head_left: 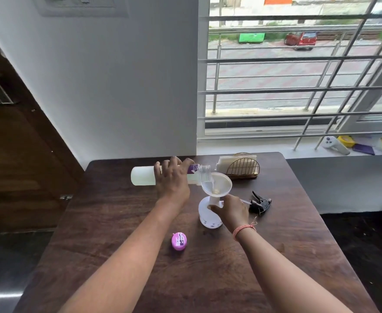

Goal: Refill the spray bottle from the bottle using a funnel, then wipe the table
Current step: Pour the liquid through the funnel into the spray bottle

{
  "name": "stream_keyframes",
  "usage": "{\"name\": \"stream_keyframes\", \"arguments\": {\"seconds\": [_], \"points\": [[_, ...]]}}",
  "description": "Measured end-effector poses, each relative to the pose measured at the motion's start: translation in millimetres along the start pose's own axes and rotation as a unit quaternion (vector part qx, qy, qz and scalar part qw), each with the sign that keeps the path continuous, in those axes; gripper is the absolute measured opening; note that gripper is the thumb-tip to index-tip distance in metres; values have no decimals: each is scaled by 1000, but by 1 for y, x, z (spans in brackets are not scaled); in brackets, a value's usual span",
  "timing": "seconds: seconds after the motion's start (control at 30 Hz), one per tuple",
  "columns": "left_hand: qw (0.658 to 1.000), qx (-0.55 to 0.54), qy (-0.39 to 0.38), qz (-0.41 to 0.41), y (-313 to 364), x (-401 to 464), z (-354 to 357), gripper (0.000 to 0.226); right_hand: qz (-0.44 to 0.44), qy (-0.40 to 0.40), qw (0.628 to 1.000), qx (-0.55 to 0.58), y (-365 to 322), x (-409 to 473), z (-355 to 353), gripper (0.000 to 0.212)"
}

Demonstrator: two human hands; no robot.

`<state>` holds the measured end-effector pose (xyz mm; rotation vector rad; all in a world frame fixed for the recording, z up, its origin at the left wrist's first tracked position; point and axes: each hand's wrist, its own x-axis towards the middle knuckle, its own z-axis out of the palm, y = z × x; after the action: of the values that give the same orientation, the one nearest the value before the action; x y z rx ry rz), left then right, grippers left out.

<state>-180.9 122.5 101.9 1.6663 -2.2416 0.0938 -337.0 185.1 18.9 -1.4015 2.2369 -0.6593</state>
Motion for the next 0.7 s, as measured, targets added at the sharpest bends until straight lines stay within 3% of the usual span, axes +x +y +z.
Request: {"name": "stream_keyframes", "arguments": {"seconds": [0.7], "points": [[1000,-2,-9,0,2,1,2,61,4,-4,1000,-4,1,4,2,36]]}}
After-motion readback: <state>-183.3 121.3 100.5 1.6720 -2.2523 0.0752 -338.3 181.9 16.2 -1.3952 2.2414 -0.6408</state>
